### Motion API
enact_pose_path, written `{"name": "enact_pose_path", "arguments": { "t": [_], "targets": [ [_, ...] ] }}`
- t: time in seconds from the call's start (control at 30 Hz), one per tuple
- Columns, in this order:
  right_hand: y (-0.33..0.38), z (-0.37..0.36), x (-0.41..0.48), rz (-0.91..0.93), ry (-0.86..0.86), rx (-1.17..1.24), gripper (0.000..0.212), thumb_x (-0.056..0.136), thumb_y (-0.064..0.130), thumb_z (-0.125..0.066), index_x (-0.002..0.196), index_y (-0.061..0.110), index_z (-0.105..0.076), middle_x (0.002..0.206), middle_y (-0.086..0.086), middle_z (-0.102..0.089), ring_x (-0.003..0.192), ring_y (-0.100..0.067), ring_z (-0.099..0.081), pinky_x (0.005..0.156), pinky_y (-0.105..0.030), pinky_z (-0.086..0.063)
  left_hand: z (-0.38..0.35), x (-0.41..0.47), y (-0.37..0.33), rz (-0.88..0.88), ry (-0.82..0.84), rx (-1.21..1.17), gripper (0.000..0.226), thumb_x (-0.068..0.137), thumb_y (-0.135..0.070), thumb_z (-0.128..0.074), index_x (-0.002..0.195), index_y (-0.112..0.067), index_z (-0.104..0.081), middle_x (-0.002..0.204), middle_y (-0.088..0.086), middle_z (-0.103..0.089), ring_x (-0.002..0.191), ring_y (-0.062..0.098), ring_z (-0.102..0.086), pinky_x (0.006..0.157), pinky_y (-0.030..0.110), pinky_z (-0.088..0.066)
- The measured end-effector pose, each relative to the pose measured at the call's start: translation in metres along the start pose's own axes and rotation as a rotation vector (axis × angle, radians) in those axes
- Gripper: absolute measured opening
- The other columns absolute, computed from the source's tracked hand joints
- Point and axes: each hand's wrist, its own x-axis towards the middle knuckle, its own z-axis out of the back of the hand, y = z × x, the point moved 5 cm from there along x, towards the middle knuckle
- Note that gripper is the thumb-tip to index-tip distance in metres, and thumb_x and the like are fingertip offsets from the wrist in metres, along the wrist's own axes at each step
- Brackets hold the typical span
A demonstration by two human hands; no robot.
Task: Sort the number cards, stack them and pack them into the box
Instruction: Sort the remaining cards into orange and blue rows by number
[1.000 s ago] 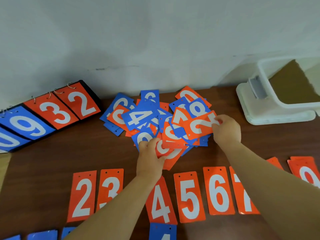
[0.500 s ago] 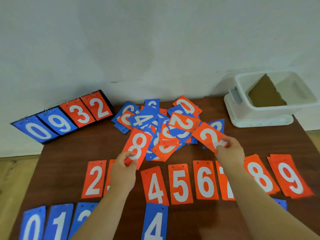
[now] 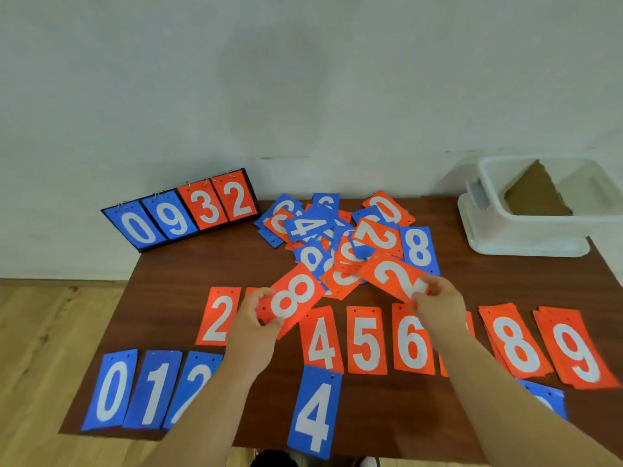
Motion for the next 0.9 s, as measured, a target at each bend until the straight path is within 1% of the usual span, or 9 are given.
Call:
{"name": "enact_pose_path", "arguments": {
  "t": [0.13, 0.27, 0.47, 0.53, 0.57, 0.67, 0.7, 0.8, 0.9],
  "targets": [
    [0.0, -0.028, -0.045, 0.007, 0.047, 0.053, 0.034, 0.094, 0.013, -0.067, 0.123, 0.03, -0.059, 0.119, 0.001, -0.065, 0.096, -0.018, -0.066, 0.067, -0.032, -0.056, 0.018, 0.01, 0.013, -0.001, 0.05, -0.053, 0.052, 0.089, -0.013, -0.076, 0.113, -0.054, -0.055, 0.128, -0.009, -0.062, 0.117, 0.017, -0.063, 0.084, 0.033, -0.062],
    [0.012, -0.066, -0.086, 0.022, 0.103, 0.089, 0.037, 0.093, 0.016, -0.071, 0.122, 0.035, -0.058, 0.116, 0.007, -0.063, 0.097, -0.016, -0.066, 0.063, -0.027, -0.055, 0.062, 0.024, 0.033, -0.008, 0.081, -0.047, 0.049, 0.087, -0.013, -0.077, 0.11, -0.051, -0.058, 0.124, -0.009, -0.067, 0.117, 0.019, -0.065, 0.088, 0.038, -0.062],
    [0.032, -0.14, -0.133, 0.065, 0.19, 0.05, 0.038, 0.095, 0.018, -0.068, 0.121, 0.045, -0.06, 0.103, 0.012, -0.065, 0.084, -0.013, -0.069, 0.061, -0.029, -0.059, 0.158, 0.05, 0.089, 0.031, 0.131, 0.058, 0.039, 0.091, -0.011, -0.07, 0.102, -0.048, -0.062, 0.115, -0.01, -0.07, 0.107, 0.016, -0.069, 0.081, 0.034, -0.063],
    [0.034, -0.164, -0.142, 0.08, 0.158, 0.045, 0.032, 0.098, 0.019, -0.063, 0.122, 0.04, -0.065, 0.1, 0.007, -0.067, 0.071, -0.013, -0.063, 0.054, -0.027, -0.051, 0.188, 0.053, 0.109, 0.05, 0.114, 0.064, 0.03, 0.094, -0.014, -0.067, 0.101, -0.043, -0.063, 0.11, -0.009, -0.071, 0.102, 0.017, -0.07, 0.073, 0.03, -0.063],
    [0.034, -0.177, -0.145, 0.083, 0.147, 0.045, 0.029, 0.099, 0.02, -0.061, 0.122, 0.036, -0.067, 0.103, 0.005, -0.068, 0.071, -0.012, -0.061, 0.055, -0.027, -0.05, 0.201, 0.054, 0.118, 0.06, 0.099, 0.065, 0.025, 0.096, -0.016, -0.066, 0.101, -0.04, -0.063, 0.109, -0.009, -0.07, 0.1, 0.017, -0.07, 0.071, 0.028, -0.062],
    [0.04, -0.22, -0.161, 0.06, 0.139, 0.035, 0.026, 0.1, 0.019, -0.058, 0.119, 0.029, -0.072, 0.11, 0.006, -0.069, 0.096, -0.019, -0.068, 0.082, -0.039, -0.059, 0.23, 0.056, 0.14, 0.08, 0.083, 0.038, 0.016, 0.098, -0.022, -0.065, 0.102, -0.038, -0.063, 0.108, -0.013, -0.068, 0.098, 0.014, -0.069, 0.069, 0.025, -0.061],
    [0.041, -0.236, -0.164, 0.055, 0.143, 0.02, 0.026, 0.099, 0.017, -0.059, 0.118, 0.028, -0.072, 0.111, 0.006, -0.07, 0.099, -0.022, -0.068, 0.084, -0.039, -0.059, 0.237, 0.056, 0.145, 0.079, 0.084, 0.039, 0.017, 0.098, -0.022, -0.065, 0.103, -0.038, -0.063, 0.109, -0.013, -0.068, 0.099, 0.013, -0.068, 0.069, 0.024, -0.061],
    [0.047, -0.281, -0.173, 0.074, 0.158, -0.038, 0.028, 0.092, 0.012, -0.063, 0.112, 0.03, -0.071, 0.102, 0.007, -0.069, 0.08, -0.014, -0.066, 0.067, -0.03, -0.055, 0.251, 0.056, 0.159, 0.063, 0.081, 0.005, 0.025, 0.097, -0.018, -0.065, 0.106, -0.041, -0.06, 0.113, -0.013, -0.067, 0.101, 0.013, -0.068, 0.072, 0.024, -0.061],
    [0.046, -0.319, -0.178, 0.054, 0.18, -0.132, 0.024, 0.087, 0.016, -0.069, 0.105, 0.032, -0.07, 0.098, 0.008, -0.066, 0.082, -0.014, -0.065, 0.077, -0.039, -0.06, 0.263, 0.054, 0.171, 0.068, 0.078, -0.031, 0.03, 0.096, -0.015, -0.066, 0.108, -0.042, -0.057, 0.114, -0.014, -0.066, 0.1, 0.009, -0.068, 0.067, 0.018, -0.059]
  ]
}}
